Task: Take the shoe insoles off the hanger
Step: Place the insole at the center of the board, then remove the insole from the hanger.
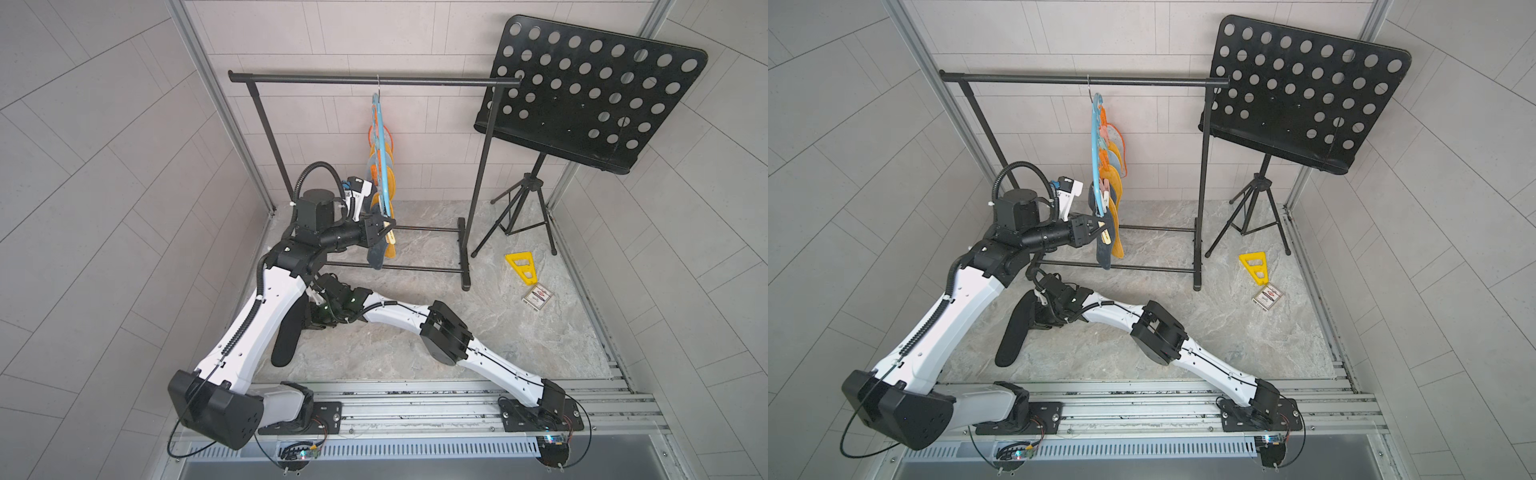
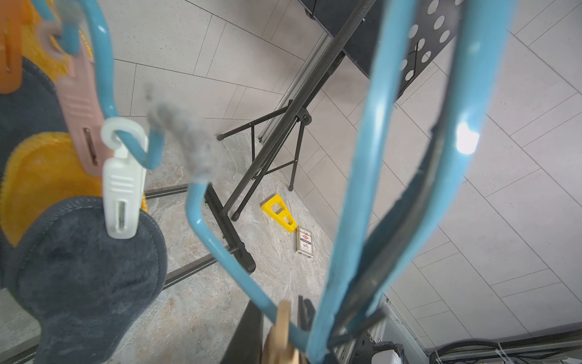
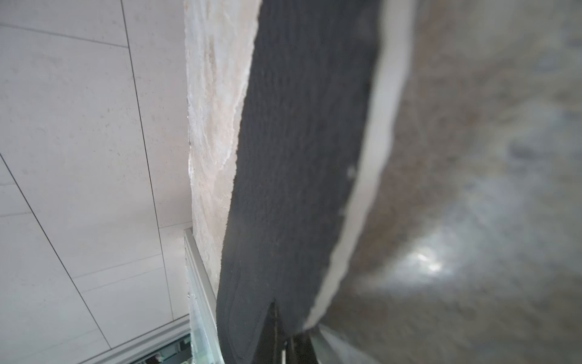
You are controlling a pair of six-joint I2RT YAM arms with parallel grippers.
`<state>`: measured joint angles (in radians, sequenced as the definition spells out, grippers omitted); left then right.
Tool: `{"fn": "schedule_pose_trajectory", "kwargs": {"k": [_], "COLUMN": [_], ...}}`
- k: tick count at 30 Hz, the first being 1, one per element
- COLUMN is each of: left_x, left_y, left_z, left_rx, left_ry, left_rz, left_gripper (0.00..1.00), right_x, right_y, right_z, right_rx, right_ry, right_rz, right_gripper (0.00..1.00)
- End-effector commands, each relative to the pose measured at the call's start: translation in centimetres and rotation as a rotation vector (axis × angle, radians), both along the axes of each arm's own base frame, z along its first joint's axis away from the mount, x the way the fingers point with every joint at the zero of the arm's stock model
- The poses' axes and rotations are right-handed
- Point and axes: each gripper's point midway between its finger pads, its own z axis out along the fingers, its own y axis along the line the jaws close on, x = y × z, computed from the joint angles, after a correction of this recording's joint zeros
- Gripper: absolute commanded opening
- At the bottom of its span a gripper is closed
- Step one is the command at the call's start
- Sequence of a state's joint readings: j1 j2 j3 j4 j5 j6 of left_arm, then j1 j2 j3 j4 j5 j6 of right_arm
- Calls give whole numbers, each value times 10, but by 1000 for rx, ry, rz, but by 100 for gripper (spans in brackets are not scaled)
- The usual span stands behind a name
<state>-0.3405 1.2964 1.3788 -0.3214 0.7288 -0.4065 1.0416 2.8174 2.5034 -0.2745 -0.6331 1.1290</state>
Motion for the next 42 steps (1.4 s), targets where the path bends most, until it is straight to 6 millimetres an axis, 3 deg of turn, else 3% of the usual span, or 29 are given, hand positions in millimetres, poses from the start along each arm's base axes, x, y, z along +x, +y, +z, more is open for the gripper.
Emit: {"fn": "schedule_pose_trajectory", "kwargs": {"k": [1, 8, 13, 19, 20, 26, 30, 36, 37, 39, 40, 42], "left_x": [-10, -10, -8, -6, -7, -6, -5, -6, -6, -7, -7, -6], "left_y": [2, -1, 0, 1, 1, 2, 2, 0, 0, 2, 2, 2], "left_z": [-20, -17, -20, -25, -26, -32, -34, -42, -44, -49, -51, -54], "left_rx": [40, 20, 37, 78, 84, 106, 109, 108, 113, 122, 125, 129], "left_ry": [61, 71, 65, 67, 66, 65, 71, 91, 92, 98, 101, 107], "left_rz": [-15, -29, -23, -31, -34, -34, -38, -48, -48, -46, -42, -41], "left_gripper": [0, 0, 0, 0, 0, 0, 0, 0, 0, 0, 0, 0], "right_x": [-9, -5, -9, -17, -20, -56, -91, -121, -128, -141, -138, -140], "right_y": [-9, -41, -63, -116, -129, -211, -282, -397, -417, -443, -453, -458], "right_z": [-5, 1, 18, 41, 37, 64, 73, 100, 96, 95, 103, 119], "right_rx": [-83, -207, -241, -254, -260, -225, -244, -318, -328, -298, -264, -119], "right_ry": [24, -22, -66, -174, -171, -307, -412, -730, -765, -842, -888, -961], "right_rz": [1, 32, 92, 107, 98, 111, 128, 59, 43, 16, -83, -195], "right_gripper": [20, 46, 47, 45, 45, 42, 38, 38, 39, 39, 39, 37]}}
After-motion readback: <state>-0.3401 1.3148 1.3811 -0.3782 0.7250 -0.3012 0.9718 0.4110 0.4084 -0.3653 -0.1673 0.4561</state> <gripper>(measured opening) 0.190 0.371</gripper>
